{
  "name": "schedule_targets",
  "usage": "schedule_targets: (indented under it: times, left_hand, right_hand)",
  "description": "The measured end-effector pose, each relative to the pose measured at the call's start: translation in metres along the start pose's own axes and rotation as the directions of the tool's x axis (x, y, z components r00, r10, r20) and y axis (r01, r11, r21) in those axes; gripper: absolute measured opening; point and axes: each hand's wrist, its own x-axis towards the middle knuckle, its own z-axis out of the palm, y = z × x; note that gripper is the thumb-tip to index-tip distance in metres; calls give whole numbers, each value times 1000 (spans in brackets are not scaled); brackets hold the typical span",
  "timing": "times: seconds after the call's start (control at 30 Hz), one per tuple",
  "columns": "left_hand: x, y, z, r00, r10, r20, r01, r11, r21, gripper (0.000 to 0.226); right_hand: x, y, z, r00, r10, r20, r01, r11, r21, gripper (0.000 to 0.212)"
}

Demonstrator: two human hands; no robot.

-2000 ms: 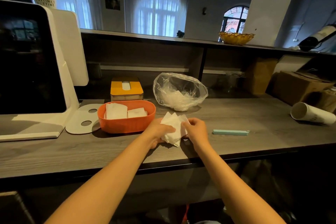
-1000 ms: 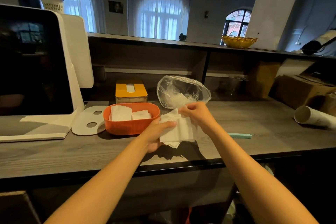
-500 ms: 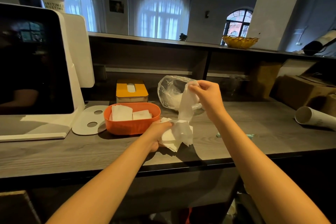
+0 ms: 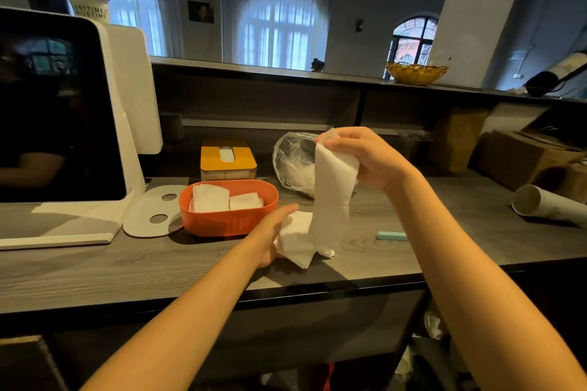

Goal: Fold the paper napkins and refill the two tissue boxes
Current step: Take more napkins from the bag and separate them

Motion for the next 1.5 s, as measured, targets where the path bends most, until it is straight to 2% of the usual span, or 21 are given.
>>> schedule_targets:
  times: [0.1,0.17,0.23,0.3,0.33,0.43,0.5,0.6,0.7,0.77,0.8,0.87,0.93,1.0,1.17,1.27,1.4,1.43,1.5]
  left_hand:
    - [0,0,1,999,52,8,-53,982,182,20]
    - [1,-1,2,997,78,4,-78,981,180,17]
    - [-3,-2,1,997,82,3,-82,996,33,19]
    - [5,-4,-4,998,51,37,-43,980,-192,43]
    - [7,-4,-6,997,51,64,-35,973,-228,52]
    - [8,-5,-6,988,83,127,-72,994,-86,62]
    - [7,-8,-4,984,113,138,-122,991,59,69]
    - [6,-11,0,972,203,119,-222,957,187,54]
    - [6,-14,0,962,250,107,-267,945,191,53]
    - [5,-14,-1,960,259,103,-272,952,141,50]
    - [5,-14,-2,960,261,100,-272,954,125,51]
    - [4,-15,-1,958,270,97,-278,957,85,52]
    - [3,-15,-1,958,275,84,-280,959,51,51]
    - [3,-15,-2,962,260,83,-263,964,29,49]
    - [7,-15,-2,973,223,52,-227,971,79,40]
    - [5,-13,-2,981,195,1,-195,980,50,28]
    - [9,-14,-2,989,133,-60,-130,989,65,32]
    - [11,-13,-1,991,119,-63,-115,991,73,32]
    - [10,-12,1,992,84,-93,-80,996,43,29]
  right_hand:
    - [2,-4,5,992,-26,127,14,995,95,20]
    - [8,1,4,994,-2,110,-6,997,71,19]
    - [14,16,0,996,88,29,-87,996,-33,14]
    - [19,41,-7,973,217,-84,-225,967,-116,12]
    - [20,55,-9,948,280,-148,-300,944,-134,13]
    - [17,90,-7,867,395,-304,-441,892,-99,11]
    - [14,106,-4,843,421,-334,-464,884,-57,9]
    - [15,119,1,821,433,-373,-459,888,21,18]
    - [16,124,3,814,355,-460,-436,897,-78,26]
    - [10,123,2,842,200,-502,-332,924,-189,33]
    - [5,120,3,868,113,-484,-258,935,-245,31]
    - [-7,115,6,935,12,-354,-139,931,-337,22]
    - [-17,113,11,974,21,-224,-123,884,-451,15]
    - [-25,115,15,986,36,-164,-124,815,-566,17]
    - [-27,119,20,985,-30,-171,-103,692,-714,9]
    - [-23,112,16,974,-47,-223,-117,737,-666,8]
    - [-16,89,6,854,-133,-503,-156,857,-491,4]
    - [-13,81,4,829,-138,-541,-137,889,-437,4]
    - [-10,63,7,827,-89,-556,-87,956,-281,5]
